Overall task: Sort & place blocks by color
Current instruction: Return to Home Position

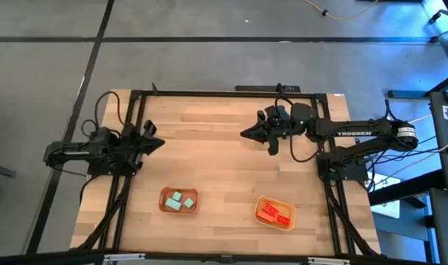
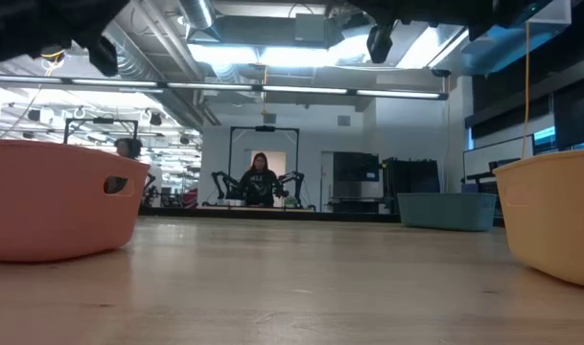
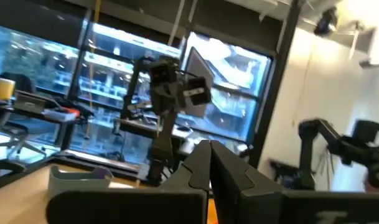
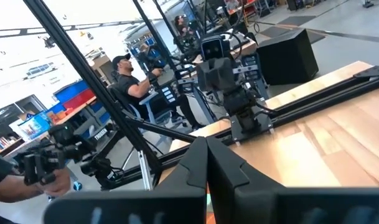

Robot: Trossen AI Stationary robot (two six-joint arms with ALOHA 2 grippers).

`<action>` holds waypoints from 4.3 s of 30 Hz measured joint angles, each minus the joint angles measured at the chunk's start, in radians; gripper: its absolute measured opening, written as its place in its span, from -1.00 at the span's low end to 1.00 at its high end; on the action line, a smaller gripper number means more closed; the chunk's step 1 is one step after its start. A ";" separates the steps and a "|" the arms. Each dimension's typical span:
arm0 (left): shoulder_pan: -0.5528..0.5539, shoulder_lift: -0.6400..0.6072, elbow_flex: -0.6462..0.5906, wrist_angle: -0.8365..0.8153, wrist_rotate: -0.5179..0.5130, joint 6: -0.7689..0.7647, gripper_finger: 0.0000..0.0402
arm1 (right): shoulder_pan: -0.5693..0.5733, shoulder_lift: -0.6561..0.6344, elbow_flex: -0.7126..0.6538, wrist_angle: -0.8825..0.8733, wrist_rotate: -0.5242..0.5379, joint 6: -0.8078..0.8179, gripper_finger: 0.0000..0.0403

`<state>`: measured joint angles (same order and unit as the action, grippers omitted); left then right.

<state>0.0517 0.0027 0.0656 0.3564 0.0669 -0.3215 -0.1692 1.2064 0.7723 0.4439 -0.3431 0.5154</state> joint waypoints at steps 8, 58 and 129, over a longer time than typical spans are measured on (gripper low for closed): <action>0.000 0.000 -0.058 0.014 -0.012 0.004 -1.00 | 0.000 0.000 0.000 0.002 0.000 0.049 -1.00; 0.000 0.003 -0.058 -0.042 0.027 -0.009 -1.00 | -0.034 -1.019 -0.730 -0.051 0.074 -0.144 -1.00; 0.000 0.004 -0.058 -0.042 0.027 -0.009 -1.00 | -0.034 -1.170 -0.764 -0.404 0.202 -0.184 -0.93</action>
<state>0.0518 0.0063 0.0074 0.3145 0.0944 -0.3305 -0.2027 0.0368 0.0086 0.0399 -0.1410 0.3314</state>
